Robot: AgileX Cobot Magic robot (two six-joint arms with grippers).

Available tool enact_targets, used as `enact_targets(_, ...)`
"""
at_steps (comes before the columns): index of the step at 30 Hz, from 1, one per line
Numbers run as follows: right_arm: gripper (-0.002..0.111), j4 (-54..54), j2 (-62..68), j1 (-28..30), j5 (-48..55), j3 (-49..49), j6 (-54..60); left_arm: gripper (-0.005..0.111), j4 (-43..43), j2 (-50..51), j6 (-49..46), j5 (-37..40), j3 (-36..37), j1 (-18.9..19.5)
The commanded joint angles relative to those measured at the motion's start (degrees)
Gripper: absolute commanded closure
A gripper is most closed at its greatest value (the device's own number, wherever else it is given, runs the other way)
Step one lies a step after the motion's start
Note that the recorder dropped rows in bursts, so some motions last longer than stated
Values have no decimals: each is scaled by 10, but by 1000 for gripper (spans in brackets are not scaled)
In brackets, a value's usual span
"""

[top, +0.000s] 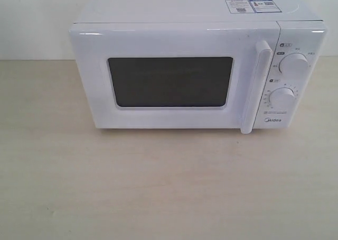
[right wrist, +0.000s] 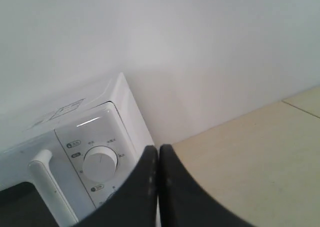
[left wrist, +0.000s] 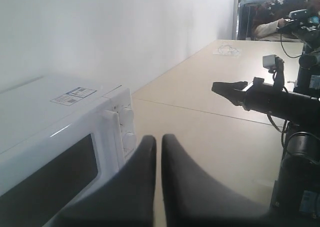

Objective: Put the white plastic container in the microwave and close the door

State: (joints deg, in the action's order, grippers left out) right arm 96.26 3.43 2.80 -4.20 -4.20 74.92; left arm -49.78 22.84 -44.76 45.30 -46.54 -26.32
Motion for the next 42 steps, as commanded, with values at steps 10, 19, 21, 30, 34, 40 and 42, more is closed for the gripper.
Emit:
enact_targets(10, 108, -6, -34, 7, 16, 32, -80, 102, -2, -2, 2, -3, 2, -3)
enact_targets(19, 108, -44, -34, 7, 61, -25, -90, 102, -2, -2, 2, -3, 2, -3)
enact_targets(21, 108, -189, -34, 7, 78, -25, -156, 102, -2, -2, 2, -3, 2, -3)
enact_targets(30, 108, -895, -34, 7, 168, -25, -755, 102, -2, -2, 2, -3, 2, -3)
enact_targets(34, 108, -974, -34, 7, 205, -23, -842, 102, -2, -2, 2, -3, 2, -3)
enact_targets(40, 108, -975, -34, 7, 192, 25, -841, 102, -2, -2, 2, -3, 2, -3)
enact_targets(42, 108, -968, -34, 7, 185, 35, -841, 102, -2, -2, 2, -3, 2, -3)
